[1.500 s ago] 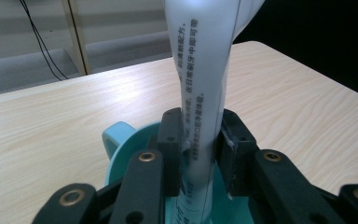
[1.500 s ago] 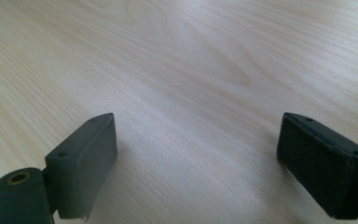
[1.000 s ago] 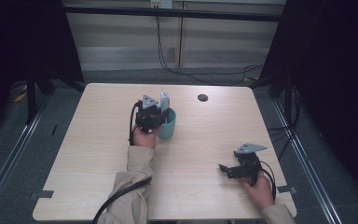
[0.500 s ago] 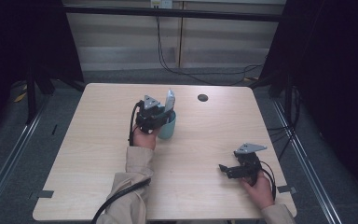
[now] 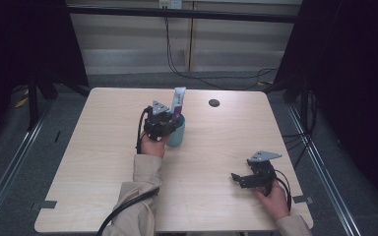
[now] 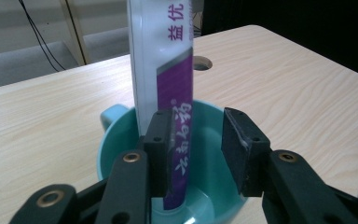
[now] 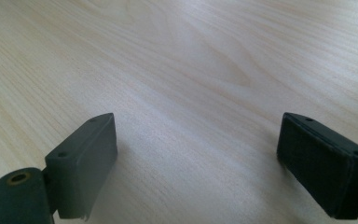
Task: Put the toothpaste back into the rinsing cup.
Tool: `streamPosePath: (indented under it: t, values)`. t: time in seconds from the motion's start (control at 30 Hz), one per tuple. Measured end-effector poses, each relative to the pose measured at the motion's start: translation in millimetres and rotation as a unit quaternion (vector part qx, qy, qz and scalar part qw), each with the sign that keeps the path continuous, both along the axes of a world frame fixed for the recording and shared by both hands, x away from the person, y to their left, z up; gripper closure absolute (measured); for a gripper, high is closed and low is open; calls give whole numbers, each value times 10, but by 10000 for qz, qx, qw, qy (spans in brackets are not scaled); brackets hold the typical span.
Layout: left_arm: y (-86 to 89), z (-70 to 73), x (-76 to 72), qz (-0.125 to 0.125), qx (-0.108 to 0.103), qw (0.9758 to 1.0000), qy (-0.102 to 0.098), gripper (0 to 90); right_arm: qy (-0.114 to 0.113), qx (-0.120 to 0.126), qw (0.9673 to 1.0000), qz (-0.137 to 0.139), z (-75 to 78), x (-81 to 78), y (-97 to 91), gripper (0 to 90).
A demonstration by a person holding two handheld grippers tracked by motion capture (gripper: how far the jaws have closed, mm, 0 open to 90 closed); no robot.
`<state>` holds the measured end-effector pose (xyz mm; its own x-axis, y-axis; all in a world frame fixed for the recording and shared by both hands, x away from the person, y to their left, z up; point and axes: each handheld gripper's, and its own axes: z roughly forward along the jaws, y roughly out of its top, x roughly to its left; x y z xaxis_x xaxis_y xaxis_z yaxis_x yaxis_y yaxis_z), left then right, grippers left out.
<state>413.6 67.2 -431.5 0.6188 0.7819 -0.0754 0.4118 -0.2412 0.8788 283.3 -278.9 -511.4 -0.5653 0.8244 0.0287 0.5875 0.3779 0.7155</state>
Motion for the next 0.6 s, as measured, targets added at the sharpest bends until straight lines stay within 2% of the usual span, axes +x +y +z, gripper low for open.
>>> streamPosePath:
  t: [0.4, 0.43, 0.6]
  values:
    - [34, 11, -24, 1, 24, 10000, -15, 625, 3, 2, 10000, -1, 0, 0, 0, 114]
    - [43, 15, -28, 4, 77, 10000, -24, 619, 1, 1, 10000, 0, 0, 0, 0, 114]
    - [86, 22, -44, 49, 56, 10000, 11, 558, -6, -3, 10000, 4, -1, 1, -1, 114]
